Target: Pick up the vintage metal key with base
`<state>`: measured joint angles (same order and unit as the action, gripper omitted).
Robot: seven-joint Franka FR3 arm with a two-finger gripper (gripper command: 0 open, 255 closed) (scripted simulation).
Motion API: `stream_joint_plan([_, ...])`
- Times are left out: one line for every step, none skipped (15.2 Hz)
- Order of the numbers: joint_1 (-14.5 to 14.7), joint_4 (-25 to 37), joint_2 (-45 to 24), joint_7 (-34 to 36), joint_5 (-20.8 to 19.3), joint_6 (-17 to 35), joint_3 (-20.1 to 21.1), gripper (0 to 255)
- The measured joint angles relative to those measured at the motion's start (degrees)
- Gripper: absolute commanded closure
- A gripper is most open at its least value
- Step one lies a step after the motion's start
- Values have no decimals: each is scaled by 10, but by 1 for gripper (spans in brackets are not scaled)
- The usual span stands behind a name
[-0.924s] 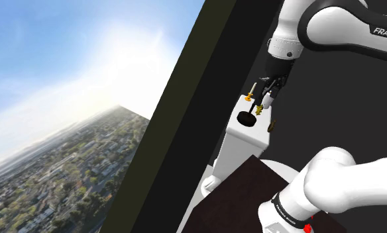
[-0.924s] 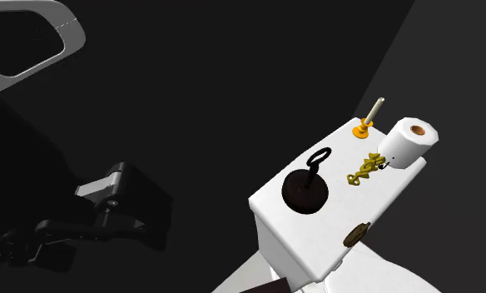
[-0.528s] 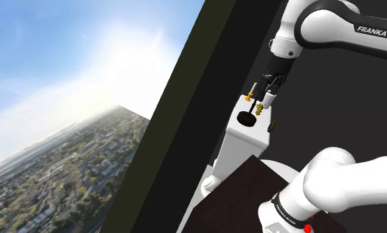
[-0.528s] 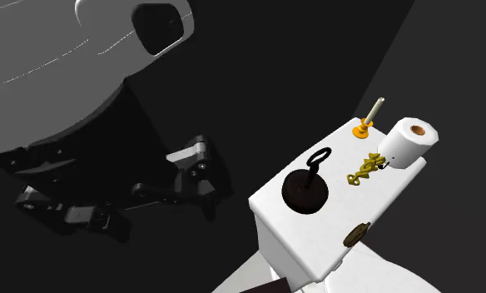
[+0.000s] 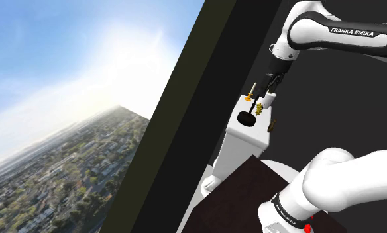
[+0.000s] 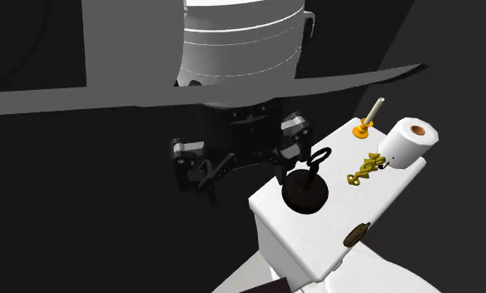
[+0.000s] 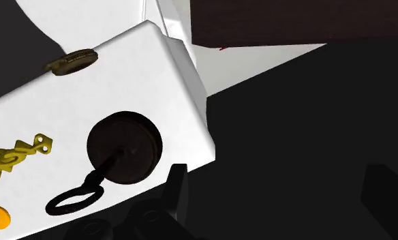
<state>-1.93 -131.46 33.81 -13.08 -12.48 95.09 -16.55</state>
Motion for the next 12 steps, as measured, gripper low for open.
stream_joint_plan([0, 6, -14, -18, 0, 10, -14, 0])
stream_joint_plan([0, 15, -27, -37, 0, 16, -30, 0])
stream_joint_plan([0, 24, -44, -57, 2, 25, -46, 0])
stream_joint_plan([0, 33, -61, -79, 3, 35, -64, 0])
stream_joint_plan([1, 45, -81, -100, 7, 44, -80, 0])
stream_joint_plan([2, 58, -98, -121, 12, 49, -95, 0])
stream_joint_plan([4, 70, -119, -141, 19, 57, -110, 0])
stream_joint_plan([6, 84, -140, -162, 28, 63, -124, 0])
stream_joint_plan([8, 97, -160, -183, 38, 68, -138, 0])
stream_joint_plan([9, 115, -183, -206, 49, 71, -152, 0])
stream_joint_plan([9, 129, -203, -229, 61, 74, -165, 0])
stream_joint_plan([10, 152, -238, -259, 80, 81, -184, 0])
